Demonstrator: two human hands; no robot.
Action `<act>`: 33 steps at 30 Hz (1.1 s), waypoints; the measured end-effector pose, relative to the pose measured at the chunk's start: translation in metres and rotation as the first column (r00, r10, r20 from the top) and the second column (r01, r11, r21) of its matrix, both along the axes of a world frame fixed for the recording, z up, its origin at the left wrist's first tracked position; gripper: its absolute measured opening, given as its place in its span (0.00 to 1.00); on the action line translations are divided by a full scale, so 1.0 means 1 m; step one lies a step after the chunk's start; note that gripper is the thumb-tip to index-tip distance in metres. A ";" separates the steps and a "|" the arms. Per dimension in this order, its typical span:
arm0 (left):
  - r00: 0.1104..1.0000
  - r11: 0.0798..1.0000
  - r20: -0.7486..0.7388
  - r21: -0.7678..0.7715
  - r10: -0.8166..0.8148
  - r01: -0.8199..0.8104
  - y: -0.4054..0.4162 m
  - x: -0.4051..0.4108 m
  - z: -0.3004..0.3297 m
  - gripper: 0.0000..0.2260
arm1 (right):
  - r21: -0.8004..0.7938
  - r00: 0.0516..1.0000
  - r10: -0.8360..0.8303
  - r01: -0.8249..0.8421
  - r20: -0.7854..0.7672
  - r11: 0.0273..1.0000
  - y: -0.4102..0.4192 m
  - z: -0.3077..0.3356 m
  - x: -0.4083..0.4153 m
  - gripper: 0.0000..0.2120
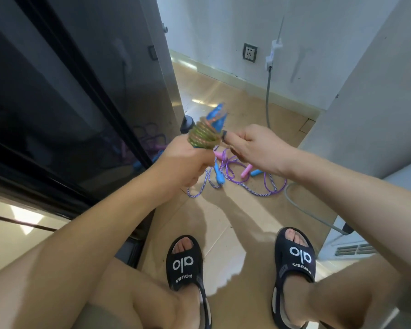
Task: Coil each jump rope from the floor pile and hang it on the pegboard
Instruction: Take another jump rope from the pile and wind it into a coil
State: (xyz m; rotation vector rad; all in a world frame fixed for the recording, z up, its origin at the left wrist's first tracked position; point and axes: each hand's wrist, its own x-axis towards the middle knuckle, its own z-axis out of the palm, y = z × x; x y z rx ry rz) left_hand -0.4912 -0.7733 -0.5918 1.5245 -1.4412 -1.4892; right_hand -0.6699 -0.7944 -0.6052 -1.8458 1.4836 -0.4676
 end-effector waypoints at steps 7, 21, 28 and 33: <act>0.992 0.967 0.066 0.226 0.106 -0.119 -0.017 0.020 -0.014 0.17 | -0.265 0.968 0.159 -0.208 -0.192 0.942 0.019 0.021 0.003 0.23; 0.900 0.948 0.333 -0.048 -0.282 0.315 0.002 0.006 -0.012 0.16 | -0.299 0.981 0.185 -0.159 0.059 0.941 0.012 0.013 0.013 0.19; 0.945 0.944 0.263 -0.209 -0.196 0.254 0.004 -0.001 -0.008 0.10 | -0.224 0.986 0.082 -0.048 0.144 0.973 0.015 0.019 0.012 0.20; 0.933 0.940 0.286 -0.193 -0.221 0.282 -0.003 0.009 -0.011 0.08 | -0.198 0.989 0.044 -0.015 0.142 0.980 0.018 0.017 0.009 0.18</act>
